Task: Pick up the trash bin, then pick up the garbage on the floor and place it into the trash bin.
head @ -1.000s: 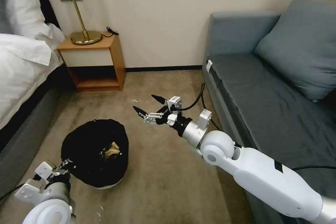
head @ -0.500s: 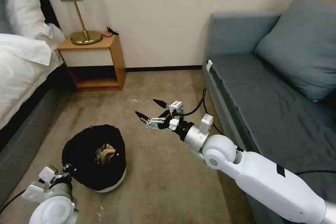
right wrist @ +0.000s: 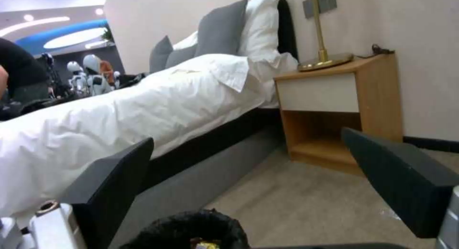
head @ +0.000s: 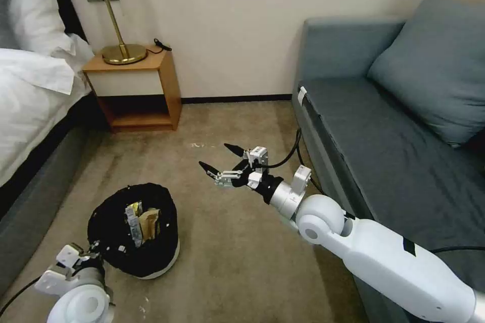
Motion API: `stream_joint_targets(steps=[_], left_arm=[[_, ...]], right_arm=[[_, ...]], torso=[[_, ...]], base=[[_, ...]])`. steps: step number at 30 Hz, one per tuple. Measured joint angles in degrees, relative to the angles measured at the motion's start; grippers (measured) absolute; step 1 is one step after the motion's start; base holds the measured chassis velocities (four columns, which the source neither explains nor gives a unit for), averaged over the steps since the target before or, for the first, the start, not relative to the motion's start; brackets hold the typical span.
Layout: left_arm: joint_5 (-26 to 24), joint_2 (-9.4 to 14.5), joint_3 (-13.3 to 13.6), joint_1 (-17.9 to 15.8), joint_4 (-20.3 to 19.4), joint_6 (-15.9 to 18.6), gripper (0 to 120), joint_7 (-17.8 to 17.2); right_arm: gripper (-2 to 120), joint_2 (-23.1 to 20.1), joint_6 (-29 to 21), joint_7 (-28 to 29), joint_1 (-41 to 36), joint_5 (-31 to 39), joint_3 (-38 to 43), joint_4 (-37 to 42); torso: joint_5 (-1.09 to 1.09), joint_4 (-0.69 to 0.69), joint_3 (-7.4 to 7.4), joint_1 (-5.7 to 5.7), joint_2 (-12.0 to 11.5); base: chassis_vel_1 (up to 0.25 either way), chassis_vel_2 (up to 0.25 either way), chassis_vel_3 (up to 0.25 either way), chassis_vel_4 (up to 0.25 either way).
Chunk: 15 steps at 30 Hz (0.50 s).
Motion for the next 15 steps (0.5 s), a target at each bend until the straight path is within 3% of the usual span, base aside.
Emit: stream_joint_targets(steps=[1, 3, 10, 13, 15], left_arm=[[0.0, 0.1, -0.1, 0.1, 0.3, 0.0, 18, 0.4], [0.0, 0.2, -0.2, 0.1, 0.7, -0.2, 26, 0.6], [1.0, 0.3, -0.3, 0.2, 1.4, -0.9, 46, 0.7], [2.8, 0.3, -0.3, 0.5, 0.8, -1.9, 63, 0.8], [3.6, 0.3, -0.3, 0.7, 0.3, -2.3, 67, 1.1]], right_arm=[[100, -0.1, 0.1, 0.0, -0.3, -0.2, 0.1, 0.0], [100, -0.4, 0.2, -0.1, -0.5, -0.4, 0.2, 0.2], [100, -1.0, 0.3, -0.5, -1.0, -0.9, 0.5, 0.3], [100, -1.6, 0.3, -0.6, -1.3, -1.1, 0.7, 0.6], [100, -1.8, 0.4, -0.6, -1.4, -1.1, 0.8, 0.7]], torso=[[0.00, 0.00, 0.00, 0.00, 0.0], [0.00, 0.00, 0.00, 0.00, 0.0], [0.00, 0.00, 0.00, 0.00, 0.0], [-0.01, 0.00, 0.00, 0.00, 0.0], [-0.01, 0.00, 0.00, 0.00, 0.0]], base=[[0.000, 0.000, 0.000, 0.000], [0.000, 0.000, 0.000, 0.000], [0.000, 0.000, 0.000, 0.000], [0.000, 0.000, 0.000, 0.000], [0.000, 0.000, 0.000, 0.000]])
